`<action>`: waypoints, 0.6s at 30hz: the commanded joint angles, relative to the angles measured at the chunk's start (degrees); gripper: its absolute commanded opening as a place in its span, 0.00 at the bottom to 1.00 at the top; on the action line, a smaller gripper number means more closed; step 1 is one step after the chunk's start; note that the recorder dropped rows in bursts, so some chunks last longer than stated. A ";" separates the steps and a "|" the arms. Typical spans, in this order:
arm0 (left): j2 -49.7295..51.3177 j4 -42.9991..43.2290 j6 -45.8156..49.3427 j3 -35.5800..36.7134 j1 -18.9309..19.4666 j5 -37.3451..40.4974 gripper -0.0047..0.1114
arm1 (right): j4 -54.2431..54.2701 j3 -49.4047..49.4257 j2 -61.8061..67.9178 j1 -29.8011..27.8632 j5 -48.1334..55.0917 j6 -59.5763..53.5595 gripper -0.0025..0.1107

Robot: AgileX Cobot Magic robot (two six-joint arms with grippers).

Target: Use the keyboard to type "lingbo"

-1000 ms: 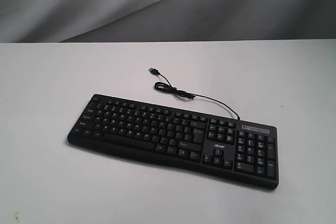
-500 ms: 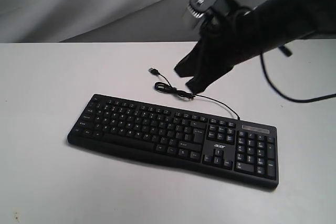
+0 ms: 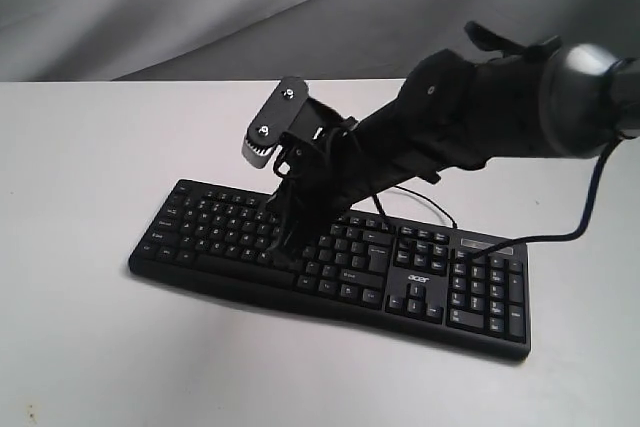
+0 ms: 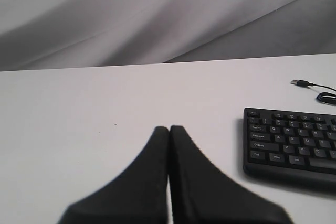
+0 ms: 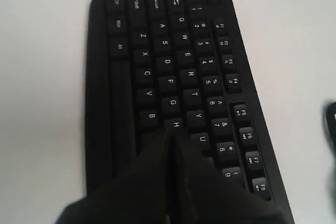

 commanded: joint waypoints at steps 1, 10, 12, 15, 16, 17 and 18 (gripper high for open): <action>-0.21 -0.21 -0.12 0.28 0.06 -0.51 0.04 | 0.56 0.26 2.81 0.28 -3.58 1.12 0.02; -0.21 -0.21 -0.12 0.28 0.06 -0.51 0.04 | -10.35 0.26 4.56 0.28 -4.38 12.86 0.02; -0.21 -0.21 -0.12 0.28 0.06 -0.51 0.04 | -10.35 0.26 5.24 0.28 -4.25 12.98 0.02; -0.21 -0.21 -0.12 0.28 0.06 -0.51 0.04 | -10.35 0.26 5.82 0.28 -3.51 13.21 0.02; -0.21 -0.21 -0.12 0.28 0.06 -0.51 0.04 | -10.35 0.26 6.01 0.28 -3.02 13.21 0.02; -0.21 -0.21 -0.12 0.28 0.06 -0.51 0.04 | -10.35 0.26 6.01 0.28 -2.88 13.21 0.02; -0.21 -0.21 -0.12 0.28 0.06 -0.51 0.04 | -10.67 0.26 6.01 0.28 -2.74 13.21 0.02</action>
